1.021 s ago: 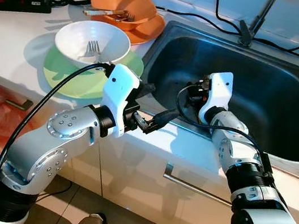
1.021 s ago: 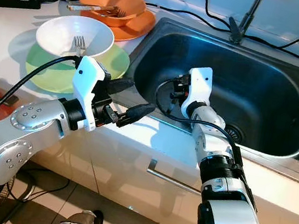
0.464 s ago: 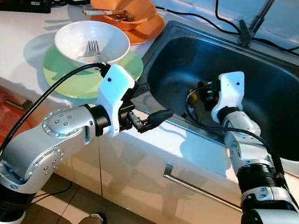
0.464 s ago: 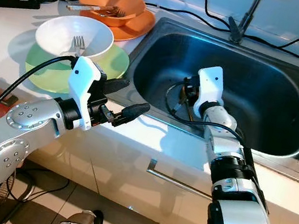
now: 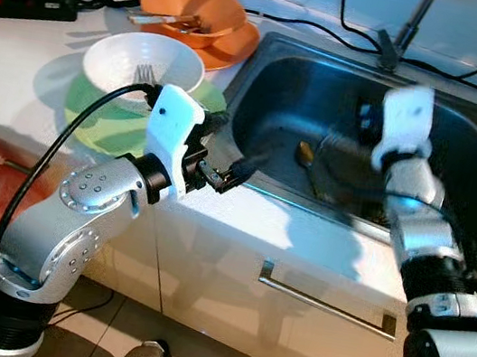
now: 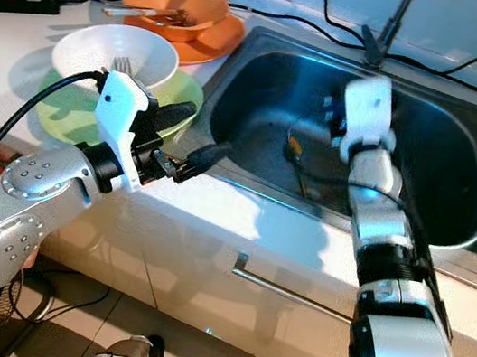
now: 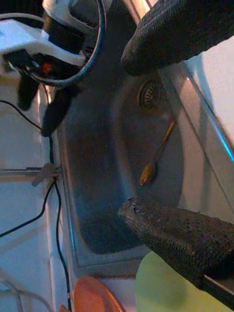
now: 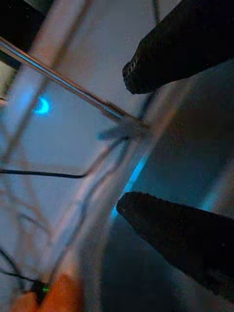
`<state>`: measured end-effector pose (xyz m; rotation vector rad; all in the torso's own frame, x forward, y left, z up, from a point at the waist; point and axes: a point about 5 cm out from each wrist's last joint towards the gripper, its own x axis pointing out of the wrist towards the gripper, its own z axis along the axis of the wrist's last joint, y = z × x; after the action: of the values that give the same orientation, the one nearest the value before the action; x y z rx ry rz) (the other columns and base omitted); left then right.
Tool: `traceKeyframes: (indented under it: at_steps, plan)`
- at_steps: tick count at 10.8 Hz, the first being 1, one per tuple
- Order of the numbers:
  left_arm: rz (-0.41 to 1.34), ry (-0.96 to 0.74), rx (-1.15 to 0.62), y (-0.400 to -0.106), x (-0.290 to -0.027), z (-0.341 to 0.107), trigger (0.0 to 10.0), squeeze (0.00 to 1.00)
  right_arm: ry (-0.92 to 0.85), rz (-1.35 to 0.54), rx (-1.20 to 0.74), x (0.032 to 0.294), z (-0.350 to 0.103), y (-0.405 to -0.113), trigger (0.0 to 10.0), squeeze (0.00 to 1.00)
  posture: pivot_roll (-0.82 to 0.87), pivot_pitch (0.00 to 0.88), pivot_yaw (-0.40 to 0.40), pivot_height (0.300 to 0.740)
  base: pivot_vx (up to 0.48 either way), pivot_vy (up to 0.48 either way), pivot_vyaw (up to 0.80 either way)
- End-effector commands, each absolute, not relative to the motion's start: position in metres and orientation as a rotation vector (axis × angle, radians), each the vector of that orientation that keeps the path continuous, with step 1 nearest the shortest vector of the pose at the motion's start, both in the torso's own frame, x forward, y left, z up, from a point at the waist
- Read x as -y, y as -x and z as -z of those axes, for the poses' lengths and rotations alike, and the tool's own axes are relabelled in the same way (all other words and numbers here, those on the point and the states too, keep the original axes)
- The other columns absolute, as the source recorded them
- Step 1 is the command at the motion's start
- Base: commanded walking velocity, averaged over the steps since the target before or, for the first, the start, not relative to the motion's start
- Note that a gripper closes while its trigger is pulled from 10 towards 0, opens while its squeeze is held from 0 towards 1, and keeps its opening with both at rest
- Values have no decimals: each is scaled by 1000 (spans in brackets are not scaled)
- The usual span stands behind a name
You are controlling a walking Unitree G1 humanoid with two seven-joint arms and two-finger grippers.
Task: Kitchen organization
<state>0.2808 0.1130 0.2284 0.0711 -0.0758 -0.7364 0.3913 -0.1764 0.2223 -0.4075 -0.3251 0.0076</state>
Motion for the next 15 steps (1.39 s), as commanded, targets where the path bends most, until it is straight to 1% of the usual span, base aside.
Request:
traceKeyframes:
  at_steps: [1, 2, 3, 4, 5, 6, 9, 10, 11, 12, 15]
  plan:
    - [720, -78, 102, -282, -114, -233, 10000, 0, 417, -6, 382, 175, -234, -391, 10000, 1000, 225, 124, -27, 740, 0, 0, 0]
    - [699, -83, 123, -282, -116, -235, 10000, 0, 246, -65, 336, 165, -227, -392, 10000, 1000, 226, 121, -28, 740, 0, 0, 0]
    - [663, -105, 148, -283, -119, -240, 10000, 0, 125, -103, 305, 158, -221, -391, 10000, 1000, 231, 120, -29, 740, 0, 0, 0]
    - [623, -121, 169, -282, -123, -245, 10000, 0, 62, -136, 290, 151, -218, -389, 10000, 639, 234, 120, -29, 740, 0, 0, 0]
    - [584, -145, 189, -282, -128, -249, 10000, 0, 27, -169, 287, 146, -215, -386, 10000, 0, 235, 120, -29, 740, 0, 0, 0]
    - [508, -198, 238, -282, -136, -256, 10000, 0, 8, -191, 271, 142, -208, -384, 10000, 0, 249, 118, -32, 740, 0, 0, 0]
    - [336, -216, 315, -277, -158, -263, 10000, 0, -22, -238, 248, 134, -205, -380, 10000, 0, 255, 119, -36, 740, 0, 0, 0]
    - [322, -237, 316, -276, -159, -261, 10000, 0, -27, -248, 246, 132, -205, -380, 10000, 0, 256, 118, -37, 740, 0, 0, 0]
    - [325, -266, 273, -276, -162, -250, 10000, 0, -31, -256, 243, 130, -205, -380, 10000, 0, 254, 118, -37, 740, 0, 0, 0]
    - [346, -308, 218, -278, -167, -235, 10000, 0, -36, -258, 243, 130, -206, -380, 10000, 0, 253, 118, -36, 740, 0, 0, 0]
    - [398, -375, 178, -282, -170, -222, 10000, 0, -44, -258, 243, 130, -207, -378, 10000, 0, 244, 119, -32, 740, 0, 0, 0]
